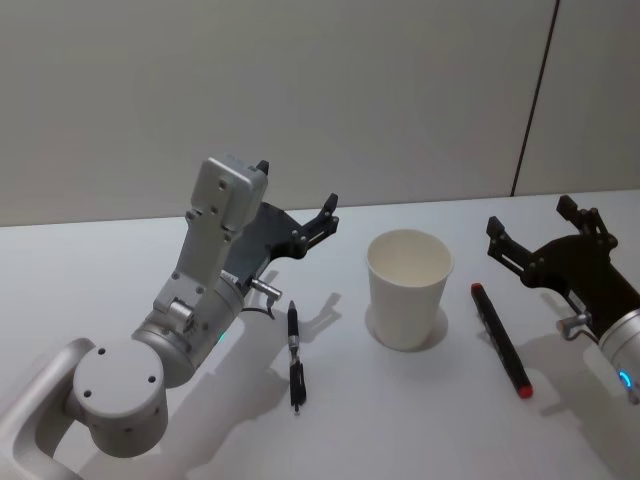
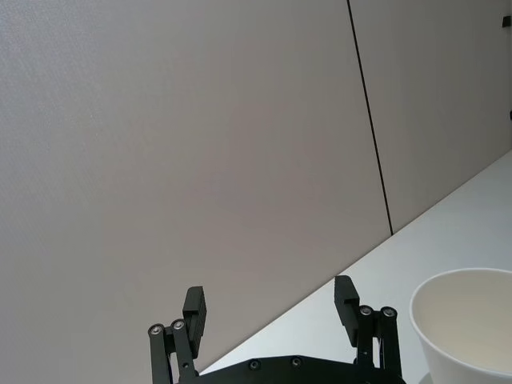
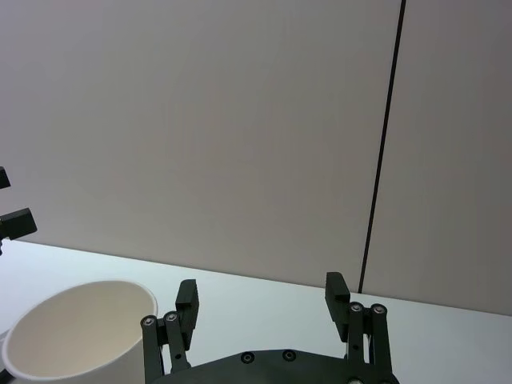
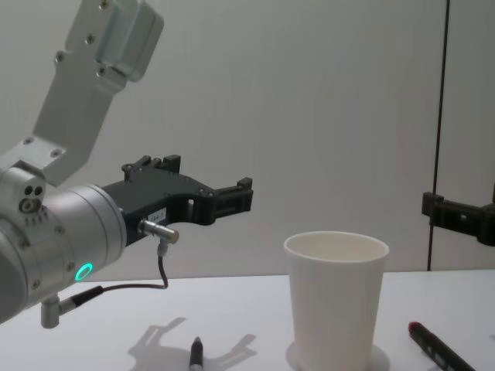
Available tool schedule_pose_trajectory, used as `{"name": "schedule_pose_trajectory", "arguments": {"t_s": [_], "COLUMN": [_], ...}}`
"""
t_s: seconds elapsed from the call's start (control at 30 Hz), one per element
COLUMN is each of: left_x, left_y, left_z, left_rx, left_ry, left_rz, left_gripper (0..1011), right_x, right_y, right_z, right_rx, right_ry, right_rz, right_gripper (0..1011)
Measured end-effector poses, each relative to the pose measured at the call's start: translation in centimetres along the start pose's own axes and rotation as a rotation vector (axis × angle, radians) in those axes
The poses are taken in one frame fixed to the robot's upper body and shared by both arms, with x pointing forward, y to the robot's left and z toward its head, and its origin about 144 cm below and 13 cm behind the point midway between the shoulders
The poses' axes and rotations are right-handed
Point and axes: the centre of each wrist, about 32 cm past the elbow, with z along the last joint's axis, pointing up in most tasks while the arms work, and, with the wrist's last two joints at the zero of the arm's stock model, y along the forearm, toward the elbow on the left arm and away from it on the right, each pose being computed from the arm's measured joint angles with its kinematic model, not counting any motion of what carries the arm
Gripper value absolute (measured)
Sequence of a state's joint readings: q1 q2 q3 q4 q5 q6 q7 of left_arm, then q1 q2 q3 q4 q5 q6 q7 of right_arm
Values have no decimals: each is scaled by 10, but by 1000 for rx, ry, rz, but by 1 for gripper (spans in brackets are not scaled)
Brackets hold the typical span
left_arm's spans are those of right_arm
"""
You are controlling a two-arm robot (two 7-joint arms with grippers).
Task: Place the pen into the pen holder.
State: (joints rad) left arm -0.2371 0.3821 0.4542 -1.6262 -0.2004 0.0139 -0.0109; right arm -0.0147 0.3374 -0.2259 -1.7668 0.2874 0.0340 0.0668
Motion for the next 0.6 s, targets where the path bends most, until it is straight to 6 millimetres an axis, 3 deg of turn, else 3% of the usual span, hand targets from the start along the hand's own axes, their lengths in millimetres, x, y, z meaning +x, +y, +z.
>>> {"name": "schedule_pose_trajectory", "arguments": {"t_s": [0.6], "left_x": [0], "left_y": [0], "left_z": [0], "left_rx": [0], "left_ry": [0], "left_rz": [0], "left_gripper": [1001], "right_x": [0], "right_y": [0], "right_z": [0], "right_rx": [0], "right_ry": [0], "right_rz": [0], "right_gripper": [1001]}}
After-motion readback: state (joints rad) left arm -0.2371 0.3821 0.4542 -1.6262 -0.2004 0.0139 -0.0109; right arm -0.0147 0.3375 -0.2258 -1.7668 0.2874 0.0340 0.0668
